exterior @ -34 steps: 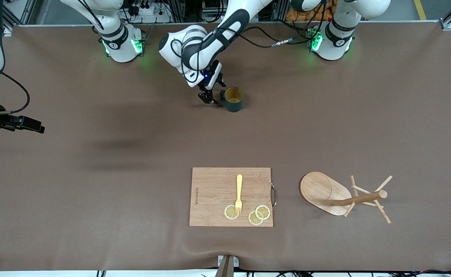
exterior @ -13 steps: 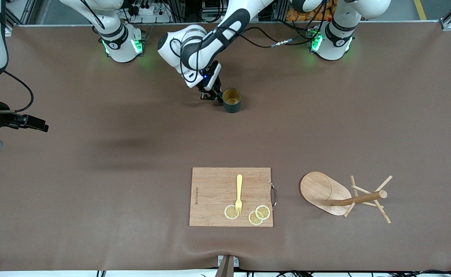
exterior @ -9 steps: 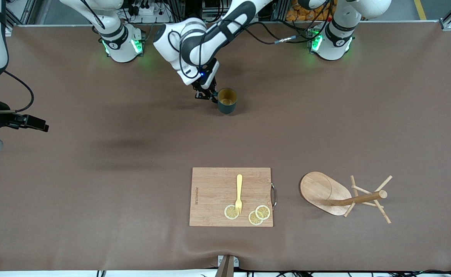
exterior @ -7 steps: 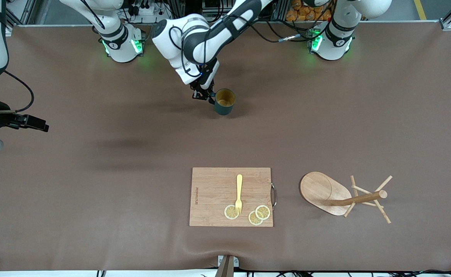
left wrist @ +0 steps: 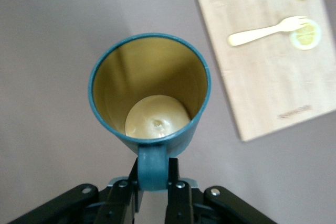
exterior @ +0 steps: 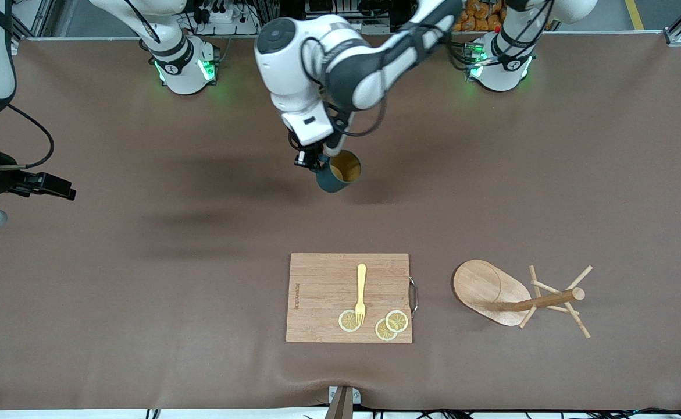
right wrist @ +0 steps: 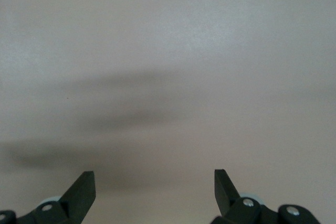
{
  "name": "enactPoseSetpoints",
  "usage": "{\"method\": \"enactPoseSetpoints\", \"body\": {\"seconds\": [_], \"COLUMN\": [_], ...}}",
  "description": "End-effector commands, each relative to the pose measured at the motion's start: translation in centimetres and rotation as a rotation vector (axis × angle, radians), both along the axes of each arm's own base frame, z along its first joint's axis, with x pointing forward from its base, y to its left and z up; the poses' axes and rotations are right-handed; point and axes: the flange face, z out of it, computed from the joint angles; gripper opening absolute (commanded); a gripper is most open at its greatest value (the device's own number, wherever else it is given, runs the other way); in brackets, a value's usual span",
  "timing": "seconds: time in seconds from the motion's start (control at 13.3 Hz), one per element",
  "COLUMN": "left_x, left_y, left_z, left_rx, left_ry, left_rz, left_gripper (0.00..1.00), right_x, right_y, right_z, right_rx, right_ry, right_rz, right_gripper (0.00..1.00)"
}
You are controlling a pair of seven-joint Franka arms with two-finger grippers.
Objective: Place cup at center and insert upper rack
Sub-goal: 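Lift the mug by its handle with the left gripper toward the mug tree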
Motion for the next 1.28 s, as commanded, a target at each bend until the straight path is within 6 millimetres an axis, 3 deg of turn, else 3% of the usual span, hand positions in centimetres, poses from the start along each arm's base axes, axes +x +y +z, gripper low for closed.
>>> {"method": "enactPoseSetpoints", "body": {"seconds": [0.0,0.38,0.68,0.98,1.2], "left_x": [3.5,11.8,16.8,22.1,24.6], "left_y": [4.6,14.9,23.7,34.8,41.2], "left_z": [5.2,11.3,13.7,14.4,12.5], "left_rx": [-0.143,-0.418,-0.591,-0.849,-0.988], "left_ry": [0.012,0.027,0.0,-0.1,-0.175], "left_rz": [-0.02,-0.075,-0.151,-0.208,-0.238], "left_gripper": [0.0,0.0,0.0,0.0,0.0], "right_x": [-0.2,-0.2,-0.2,-0.1,-0.2], "right_y": [0.1,0.1,0.5,0.4,0.4], "right_z": [0.6,0.4,0.3,0.5,0.3], "right_rx": [-0.004,-0.005,-0.007,-0.011,-0.011], "right_ry": [0.001,0.007,0.008,0.006,0.01], "right_rz": [-0.013,-0.006,-0.006,-0.005,-0.004], "right_gripper": [1.0,1.0,1.0,1.0,1.0]}}
